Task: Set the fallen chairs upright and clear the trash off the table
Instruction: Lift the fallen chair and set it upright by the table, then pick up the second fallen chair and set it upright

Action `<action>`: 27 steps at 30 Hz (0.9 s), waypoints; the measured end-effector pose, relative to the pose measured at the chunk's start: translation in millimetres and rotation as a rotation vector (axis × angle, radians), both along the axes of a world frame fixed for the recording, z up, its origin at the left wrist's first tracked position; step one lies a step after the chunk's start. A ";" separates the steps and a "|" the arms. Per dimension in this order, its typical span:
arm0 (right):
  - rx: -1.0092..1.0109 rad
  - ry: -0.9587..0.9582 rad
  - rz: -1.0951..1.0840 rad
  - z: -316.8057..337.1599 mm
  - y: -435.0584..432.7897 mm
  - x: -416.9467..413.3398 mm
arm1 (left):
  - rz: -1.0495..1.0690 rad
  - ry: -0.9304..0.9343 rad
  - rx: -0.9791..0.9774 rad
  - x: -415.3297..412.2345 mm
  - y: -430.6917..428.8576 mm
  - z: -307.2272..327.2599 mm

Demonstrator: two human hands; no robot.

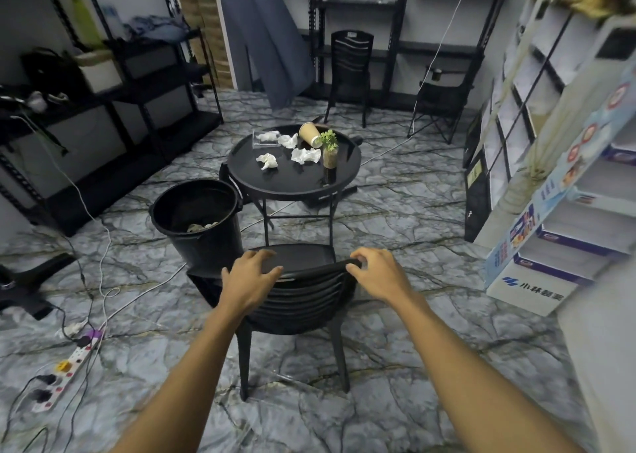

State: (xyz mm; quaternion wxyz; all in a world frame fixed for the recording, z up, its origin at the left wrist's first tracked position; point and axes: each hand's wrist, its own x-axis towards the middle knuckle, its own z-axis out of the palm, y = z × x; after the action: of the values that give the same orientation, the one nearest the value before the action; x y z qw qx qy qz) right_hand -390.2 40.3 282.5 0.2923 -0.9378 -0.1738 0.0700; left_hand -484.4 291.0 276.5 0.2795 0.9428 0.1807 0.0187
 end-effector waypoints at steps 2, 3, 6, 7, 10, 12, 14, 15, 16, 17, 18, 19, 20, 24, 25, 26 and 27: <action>-0.013 0.021 -0.004 11.2 -20.9 -2.9 | -0.027 0.004 0.010 2.4 -31.8 9.1; -0.021 0.025 -0.007 15.9 -32.6 -4.5 | -0.044 0.015 0.009 4.5 -47.2 11.3; -0.037 0.044 -0.043 25.2 -72.7 -7.7 | -0.100 0.041 0.005 14.1 -88.3 16.0; -0.041 0.058 -0.059 27.3 -87.4 -8.7 | -0.125 0.045 -0.007 18.3 -100.2 16.6; -0.052 0.093 -0.102 28.5 -133.4 -10.0 | -0.262 0.061 -0.073 33.4 -137.7 17.7; -0.079 0.137 -0.122 26.1 -161.5 -9.9 | -0.336 0.112 -0.085 43.5 -165.1 14.7; -0.113 0.193 -0.137 19.0 -186.8 -7.2 | -0.377 0.178 -0.070 53.2 -190.7 9.9; -0.124 0.220 -0.148 15.0 -199.0 -5.2 | -0.397 0.213 -0.060 59.5 -202.0 6.3; -0.133 0.244 -0.159 11.7 -210.1 -2.9 | -0.421 0.246 -0.044 66.6 -212.6 3.1; -0.140 0.266 -0.171 8.4 -221.0 0.3 | -0.445 0.280 -0.026 75.2 -221.4 0.2; -0.145 0.290 -0.184 5.7 -230.9 3.4 | -0.471 0.308 -0.005 84.6 -228.9 -1.8; -0.149 0.309 -0.195 1.9 -240.2 7.3 | -0.489 0.337 0.010 94.1 -235.3 -4.3; -0.154 0.322 -0.206 -3.0 -249.3 12.7 | -0.501 0.363 0.019 105.0 -240.4 -8.4; -0.194 0.371 -0.242 -27.0 -280.8 44.2 | -0.528 0.482 -0.005 150.6 -255.1 -38.2; -0.209 0.395 -0.241 -33.0 -287.6 55.4 | -0.530 0.510 -0.013 163.1 -258.7 -46.1; -0.223 0.419 -0.242 -37.7 -294.0 67.8 | -0.535 0.527 -0.021 175.9 -262.8 -53.1; -0.232 0.437 -0.246 -42.5 -300.3 82.1 | -0.539 0.541 -0.024 189.7 -266.7 -59.5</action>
State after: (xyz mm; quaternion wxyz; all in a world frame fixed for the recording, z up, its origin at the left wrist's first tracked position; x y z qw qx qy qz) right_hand -308.1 -260.1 240.0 0.2198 -0.9418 0.0176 0.2539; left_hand -294.6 24.3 217.0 0.2274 0.9240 -0.0062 -0.3072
